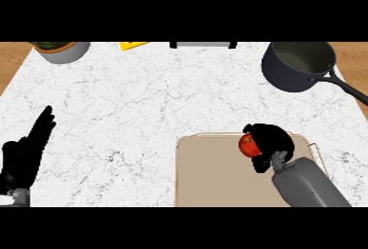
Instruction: Pick the tomato from the tray and place it in the pot
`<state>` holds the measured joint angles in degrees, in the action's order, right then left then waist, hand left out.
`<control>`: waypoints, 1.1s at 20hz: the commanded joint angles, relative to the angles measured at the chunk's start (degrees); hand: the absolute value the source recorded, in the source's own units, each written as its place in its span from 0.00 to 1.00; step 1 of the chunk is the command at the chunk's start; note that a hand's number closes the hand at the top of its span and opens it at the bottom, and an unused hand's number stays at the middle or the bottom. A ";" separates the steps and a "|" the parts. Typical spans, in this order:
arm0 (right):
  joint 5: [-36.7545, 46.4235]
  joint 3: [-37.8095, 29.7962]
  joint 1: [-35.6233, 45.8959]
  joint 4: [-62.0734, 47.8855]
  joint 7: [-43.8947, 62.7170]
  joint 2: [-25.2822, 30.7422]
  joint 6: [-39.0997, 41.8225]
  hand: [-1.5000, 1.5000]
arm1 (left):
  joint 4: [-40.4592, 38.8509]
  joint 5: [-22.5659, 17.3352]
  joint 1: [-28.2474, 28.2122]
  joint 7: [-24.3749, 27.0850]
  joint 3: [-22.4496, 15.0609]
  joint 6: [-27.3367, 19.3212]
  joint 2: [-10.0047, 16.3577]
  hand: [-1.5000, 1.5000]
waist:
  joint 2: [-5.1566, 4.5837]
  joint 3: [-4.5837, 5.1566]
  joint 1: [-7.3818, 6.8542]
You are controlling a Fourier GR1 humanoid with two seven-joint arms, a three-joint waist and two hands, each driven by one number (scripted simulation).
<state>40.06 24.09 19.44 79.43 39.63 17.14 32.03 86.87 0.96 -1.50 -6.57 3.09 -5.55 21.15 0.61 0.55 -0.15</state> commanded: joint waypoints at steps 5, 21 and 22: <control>1.19 0.19 -3.42 3.90 0.24 -2.83 2.76 1.00 | 0.85 1.86 -0.64 0.06 0.43 0.53 -1.56 0.50 | -0.54 -0.54 0.17; 22.08 -10.46 32.79 -26.11 16.69 -10.53 -30.08 1.00 | 0.28 1.74 1.60 -0.08 0.32 1.67 -1.76 0.50 | -0.98 -0.52 -2.03; 23.83 -10.99 32.92 -26.93 15.92 -8.33 -33.27 1.00 | 0.92 2.56 2.25 -1.50 -0.18 1.57 -1.30 0.50 | -1.08 -0.56 -1.92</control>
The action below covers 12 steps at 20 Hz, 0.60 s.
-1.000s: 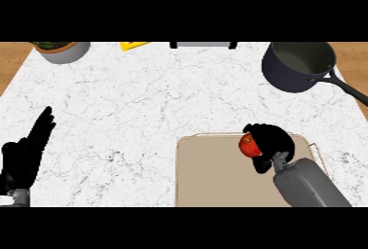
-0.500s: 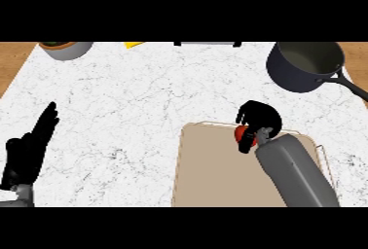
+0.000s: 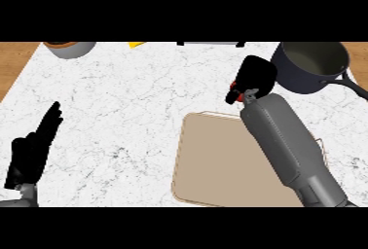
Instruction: Pick the tomato from the tray and place it in the pot
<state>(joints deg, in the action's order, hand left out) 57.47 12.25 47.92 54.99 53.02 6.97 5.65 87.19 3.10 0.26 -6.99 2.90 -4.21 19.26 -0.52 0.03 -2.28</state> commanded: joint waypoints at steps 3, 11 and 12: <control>11.94 2.17 9.12 -0.90 8.11 2.97 -7.10 1.00 | 1.35 0.74 -1.05 -0.50 -0.01 -1.12 -0.74 0.50 | 0.47 0.01 0.68; 14.67 -3.90 8.92 -1.50 7.78 2.20 -20.99 1.00 | 2.96 -0.35 -0.69 -3.26 1.17 0.13 -0.40 0.50 | 0.30 -0.06 1.32; 12.53 -5.37 8.88 2.77 4.35 5.98 -17.19 1.00 | 1.65 -1.53 -0.67 -2.12 2.72 2.02 1.18 0.50 | 0.54 -0.04 2.05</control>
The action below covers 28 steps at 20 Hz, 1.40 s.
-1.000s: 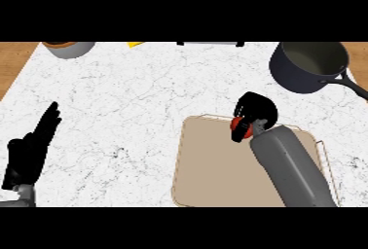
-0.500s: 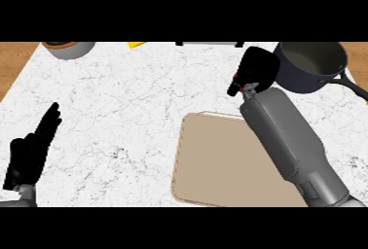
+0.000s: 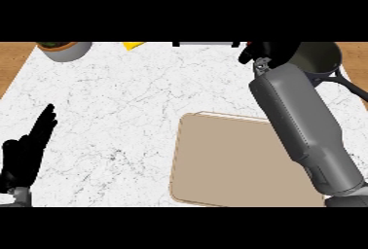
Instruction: Pick the tomato from the tray and place it in the pot
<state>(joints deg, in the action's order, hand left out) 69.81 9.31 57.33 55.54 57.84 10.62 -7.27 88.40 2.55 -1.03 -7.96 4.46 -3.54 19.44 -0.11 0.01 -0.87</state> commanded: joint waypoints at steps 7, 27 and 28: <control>-1.11 -8.91 2.22 -4.52 -7.25 6.00 -10.69 1.00 | -5.26 1.11 3.34 2.38 1.94 0.66 -0.04 0.50 | -0.21 0.01 0.35; -8.41 -22.03 5.59 -38.75 -36.45 21.93 -20.97 1.00 | -0.71 2.41 1.36 1.68 0.37 1.88 -2.40 0.50 | -1.45 -0.12 -2.79; -8.76 -22.34 5.72 -39.31 -38.84 24.31 -19.33 1.00 | -3.11 3.38 4.21 1.69 -0.18 0.80 -3.23 0.50 | -1.84 -0.14 -2.58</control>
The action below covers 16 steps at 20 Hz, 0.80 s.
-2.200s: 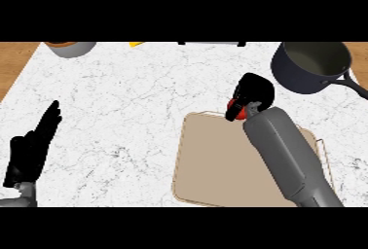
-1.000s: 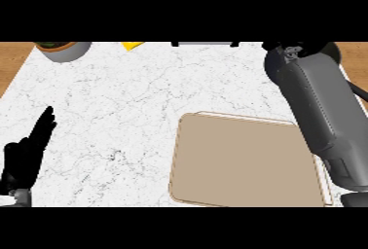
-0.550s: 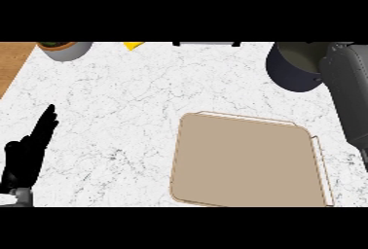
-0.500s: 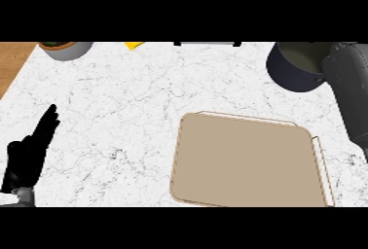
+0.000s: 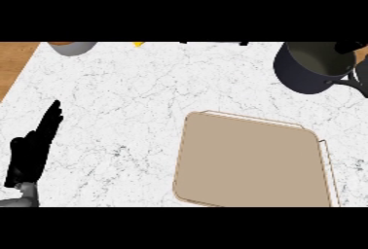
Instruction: Pick the tomato from the tray and place it in the pot
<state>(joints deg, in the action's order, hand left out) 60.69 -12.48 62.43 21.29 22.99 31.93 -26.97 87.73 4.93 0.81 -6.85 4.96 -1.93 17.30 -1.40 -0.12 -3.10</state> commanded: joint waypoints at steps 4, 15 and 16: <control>-3.81 -5.03 0.13 -7.56 -4.91 0.70 -3.64 1.00 | 2.89 0.11 1.22 -2.42 -0.88 0.74 0.07 0.50 | -0.47 -0.18 -1.68; -12.92 -13.73 0.00 -9.39 -17.25 3.93 -1.57 0.00 | -0.71 -0.54 2.32 -0.15 1.01 2.13 1.43 0.50 | -0.77 -0.18 -1.72; -13.64 -14.50 -1.77 -8.59 -19.88 2.82 -5.02 0.00 | 1.46 0.15 2.70 -1.96 -0.39 0.68 -0.30 0.50 | -0.88 -0.29 -1.94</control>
<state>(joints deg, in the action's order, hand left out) 49.40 -24.61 61.49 12.37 7.67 34.66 -29.85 88.28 5.09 2.92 -7.78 4.67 -0.89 17.43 -2.24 -0.35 -4.89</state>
